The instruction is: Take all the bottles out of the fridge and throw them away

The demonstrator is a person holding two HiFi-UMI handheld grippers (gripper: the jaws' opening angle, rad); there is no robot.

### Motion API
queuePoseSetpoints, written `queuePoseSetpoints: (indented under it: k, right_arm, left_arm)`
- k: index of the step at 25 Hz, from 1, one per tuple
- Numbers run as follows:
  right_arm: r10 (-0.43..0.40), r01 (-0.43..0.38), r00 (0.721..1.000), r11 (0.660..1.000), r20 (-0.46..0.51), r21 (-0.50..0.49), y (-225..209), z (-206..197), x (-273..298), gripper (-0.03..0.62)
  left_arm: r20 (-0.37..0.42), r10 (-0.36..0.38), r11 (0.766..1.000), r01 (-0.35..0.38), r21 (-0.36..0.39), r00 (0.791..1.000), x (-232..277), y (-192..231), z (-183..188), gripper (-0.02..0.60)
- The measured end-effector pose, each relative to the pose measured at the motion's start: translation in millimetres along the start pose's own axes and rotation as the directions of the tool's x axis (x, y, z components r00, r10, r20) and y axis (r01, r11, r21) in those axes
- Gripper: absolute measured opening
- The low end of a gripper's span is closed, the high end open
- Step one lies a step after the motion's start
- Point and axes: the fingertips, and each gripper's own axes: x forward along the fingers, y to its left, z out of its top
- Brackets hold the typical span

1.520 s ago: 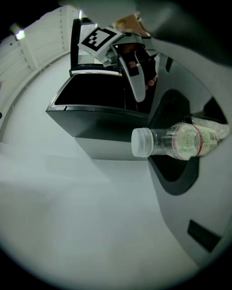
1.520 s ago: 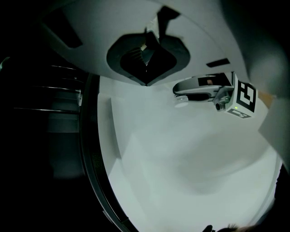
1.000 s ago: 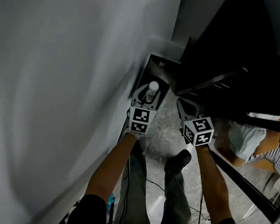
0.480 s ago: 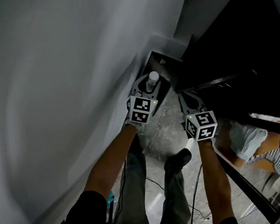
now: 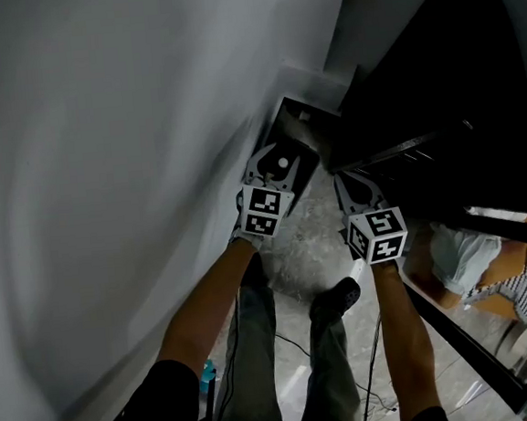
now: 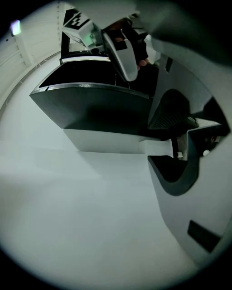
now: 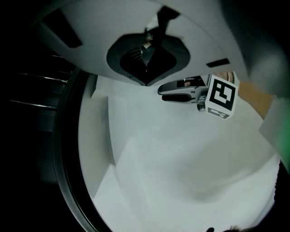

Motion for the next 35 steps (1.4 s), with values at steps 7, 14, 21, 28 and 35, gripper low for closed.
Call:
queuePoseSetpoints:
  k: [7,14,21,28,35]
  right_arm:
    - [-0.025,0.024,0.999,0.999,0.027,0.035,22,27,-42,0.008]
    - [-0.064,0.059,0.996,0.995,0.055,0.078,39,74,-129,0.008]
    - [-0.159,0.146,0.982,0.98,0.099,0.133,41,115,-251,0.008]
    - [-0.278,0.24,0.949,0.943,0.15,0.232,37,142,-374,0.008]
    - [-0.387,0.322,0.899,0.903,0.207,0.285,33,149,-477,0.008]
  left_arm:
    - [0.039,-0.032,0.999,0.032,0.003,0.999,-48,-30,51,0.072]
    - [0.063,-0.096,0.995,0.097,-0.015,0.993,-104,-82,135,0.008]
    - [0.068,-0.253,0.967,0.252,0.027,0.965,-157,-177,222,0.006]
    - [0.025,-0.443,0.892,0.439,0.106,0.896,-210,-287,290,0.006]
    - [0.001,-0.583,0.796,0.57,0.205,0.813,-247,-377,335,0.006]
